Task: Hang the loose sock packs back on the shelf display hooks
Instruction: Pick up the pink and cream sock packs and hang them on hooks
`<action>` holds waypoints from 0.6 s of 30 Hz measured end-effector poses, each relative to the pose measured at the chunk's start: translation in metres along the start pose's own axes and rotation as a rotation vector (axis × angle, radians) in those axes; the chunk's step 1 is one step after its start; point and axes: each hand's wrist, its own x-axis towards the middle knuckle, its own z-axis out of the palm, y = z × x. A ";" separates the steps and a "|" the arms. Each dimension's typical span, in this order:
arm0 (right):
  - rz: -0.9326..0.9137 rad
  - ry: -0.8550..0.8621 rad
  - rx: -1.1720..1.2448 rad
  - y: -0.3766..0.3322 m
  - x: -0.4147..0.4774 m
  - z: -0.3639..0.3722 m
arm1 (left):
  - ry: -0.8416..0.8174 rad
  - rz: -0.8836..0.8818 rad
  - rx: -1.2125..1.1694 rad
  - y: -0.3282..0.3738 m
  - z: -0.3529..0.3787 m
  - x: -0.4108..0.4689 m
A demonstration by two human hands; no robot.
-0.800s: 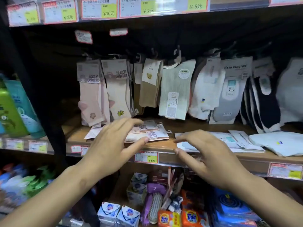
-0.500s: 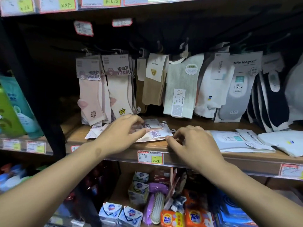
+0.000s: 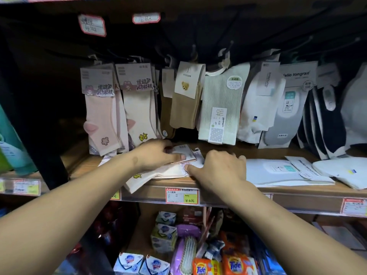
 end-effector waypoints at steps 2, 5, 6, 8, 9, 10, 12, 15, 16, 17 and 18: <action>0.009 -0.051 0.050 0.000 0.003 -0.003 | 0.013 0.020 -0.062 0.001 -0.002 0.000; 0.049 -0.117 0.130 0.000 0.007 -0.005 | 0.071 0.027 -0.149 0.003 -0.004 -0.002; 0.061 -0.133 0.153 0.000 0.008 -0.006 | 0.085 0.024 -0.157 0.003 -0.005 -0.002; 0.069 -0.151 0.197 0.001 0.008 -0.007 | 0.094 0.014 -0.176 0.002 -0.007 -0.002; 0.069 -0.157 0.219 0.002 0.008 -0.008 | 0.094 0.006 -0.195 0.001 -0.009 -0.003; 0.069 -0.162 0.241 0.004 0.008 -0.009 | 0.098 0.000 -0.218 0.002 -0.011 -0.004; 0.069 -0.168 0.288 0.004 0.006 -0.013 | 0.105 -0.006 -0.241 0.002 -0.016 -0.007; 0.084 -0.190 0.371 0.005 0.005 -0.016 | 0.092 -0.044 -0.313 0.007 -0.022 -0.016; 0.090 -0.209 0.404 0.005 0.005 -0.016 | 0.091 -0.060 -0.337 0.008 -0.025 -0.018; 0.097 -0.225 0.449 0.005 0.006 -0.015 | 0.098 -0.075 -0.346 0.009 -0.028 -0.021; 0.110 -0.233 0.506 0.006 0.008 -0.013 | 0.114 -0.092 -0.347 0.009 -0.032 -0.023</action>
